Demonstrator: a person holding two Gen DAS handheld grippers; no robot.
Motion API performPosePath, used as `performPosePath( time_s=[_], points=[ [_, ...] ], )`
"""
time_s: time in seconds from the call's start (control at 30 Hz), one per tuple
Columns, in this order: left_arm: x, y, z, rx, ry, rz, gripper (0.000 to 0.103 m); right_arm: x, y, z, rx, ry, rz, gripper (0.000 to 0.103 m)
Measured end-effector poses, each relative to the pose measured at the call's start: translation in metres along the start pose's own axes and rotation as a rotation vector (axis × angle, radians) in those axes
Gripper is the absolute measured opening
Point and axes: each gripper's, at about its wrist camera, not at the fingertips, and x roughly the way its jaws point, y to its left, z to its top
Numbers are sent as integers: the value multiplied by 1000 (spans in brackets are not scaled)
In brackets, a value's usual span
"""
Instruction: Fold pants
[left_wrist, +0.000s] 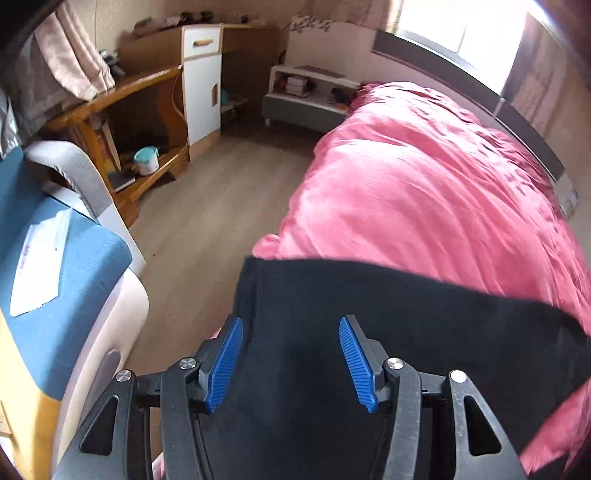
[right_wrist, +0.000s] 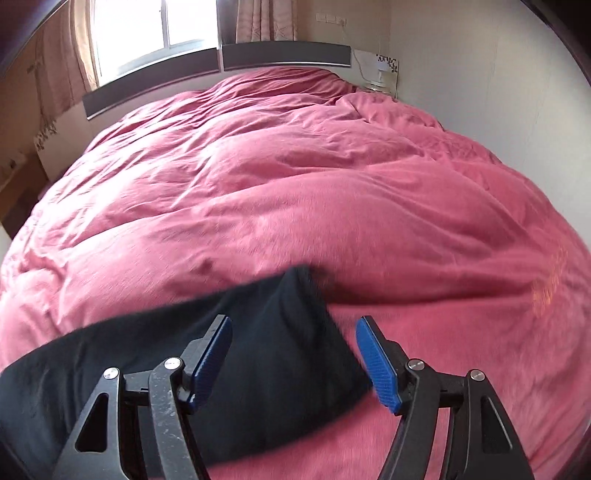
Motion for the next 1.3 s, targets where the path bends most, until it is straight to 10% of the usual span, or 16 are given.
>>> performPosePath(
  time_s=[0.27, 0.4, 0.5, 0.8, 0.83, 0.9, 1.0, 1.3],
  points=[
    [55, 9, 24, 42, 56, -81, 62, 62, 4, 22, -15, 141, -83, 67],
    [66, 14, 21, 36, 67, -148, 67, 82, -2, 8, 50, 206, -29, 44],
    [72, 27, 20, -25, 88, -215, 69, 83, 0, -1, 62, 203, 5, 23],
    [103, 48, 22, -213, 203, -331, 75, 51, 2, -6, 53, 158, 22, 16],
    [105, 50, 20, -254, 214, -343, 72, 47, 1, -7, 60, 155, 26, 16],
    [104, 51, 16, -323, 230, -351, 35, 40, -1, -9, 73, 140, 27, 16],
    [87, 44, 14, -280, 191, -332, 18, 27, -8, -9, 126, 110, 47, 15],
    [-23, 30, 15, -141, -55, -374, 13, -31, -33, -23, 222, 29, 135, 14]
  ],
)
